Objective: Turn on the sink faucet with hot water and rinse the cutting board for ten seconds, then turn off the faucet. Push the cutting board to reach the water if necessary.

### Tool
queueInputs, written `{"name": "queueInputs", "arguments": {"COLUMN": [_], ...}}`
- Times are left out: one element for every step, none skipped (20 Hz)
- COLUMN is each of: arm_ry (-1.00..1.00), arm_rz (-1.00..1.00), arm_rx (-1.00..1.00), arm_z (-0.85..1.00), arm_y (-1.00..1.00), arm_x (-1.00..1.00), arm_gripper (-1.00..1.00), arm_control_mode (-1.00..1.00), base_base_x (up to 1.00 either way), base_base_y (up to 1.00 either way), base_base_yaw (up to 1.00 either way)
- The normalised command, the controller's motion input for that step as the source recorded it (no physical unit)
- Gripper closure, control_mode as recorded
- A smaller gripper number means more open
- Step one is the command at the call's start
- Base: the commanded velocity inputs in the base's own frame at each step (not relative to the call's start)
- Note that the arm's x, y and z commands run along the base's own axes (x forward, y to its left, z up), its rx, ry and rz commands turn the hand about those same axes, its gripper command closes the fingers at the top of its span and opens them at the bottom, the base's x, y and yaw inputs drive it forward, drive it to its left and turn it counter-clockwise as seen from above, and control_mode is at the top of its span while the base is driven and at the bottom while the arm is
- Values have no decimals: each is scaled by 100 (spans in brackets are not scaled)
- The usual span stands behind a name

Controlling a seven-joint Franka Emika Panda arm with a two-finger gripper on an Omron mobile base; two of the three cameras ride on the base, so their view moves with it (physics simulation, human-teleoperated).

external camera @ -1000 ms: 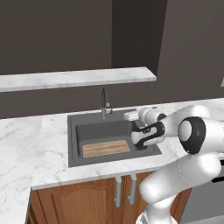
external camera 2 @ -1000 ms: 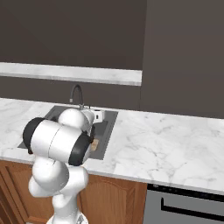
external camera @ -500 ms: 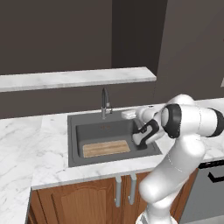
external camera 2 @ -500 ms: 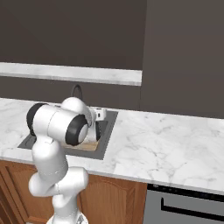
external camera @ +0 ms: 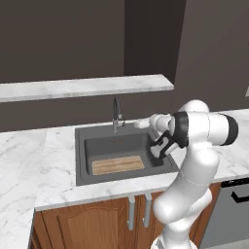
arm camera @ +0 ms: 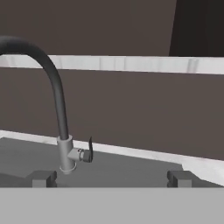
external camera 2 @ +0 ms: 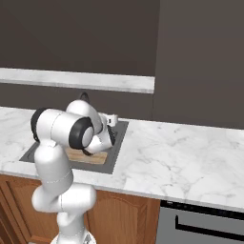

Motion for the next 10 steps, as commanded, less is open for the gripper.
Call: {"name": "queueInputs", "arguments": {"arm_ry": [0,0,0,0,0,0,0,0,0,0], "arm_rz": [0,0,0,0,0,0,0,0,0,0], "arm_rx": [0,0,0,0,0,0,0,0,0,0], "arm_z": [-1,-1,-1,-1,-1,-3,-4,-6,-7,-9], "arm_y": [4,3,1,1,1,4,5,4,5,4], "arm_x": [19,19,16,15,16,18,19,19,18,18], "arm_gripper": [-100,-100,-100,-100,-100,-100,-100,-100,-100,-100], "arm_control_mode": [-100,-100,-100,-100,-100,-100,-100,-100,-100,-100], "base_base_x": [0,0,0,0,0,0,0,0,0,0], "base_base_y": [0,0,0,0,0,0,0,0,0,0], "base_base_yaw": [0,0,0,0,0,0,0,0,0,0]}}
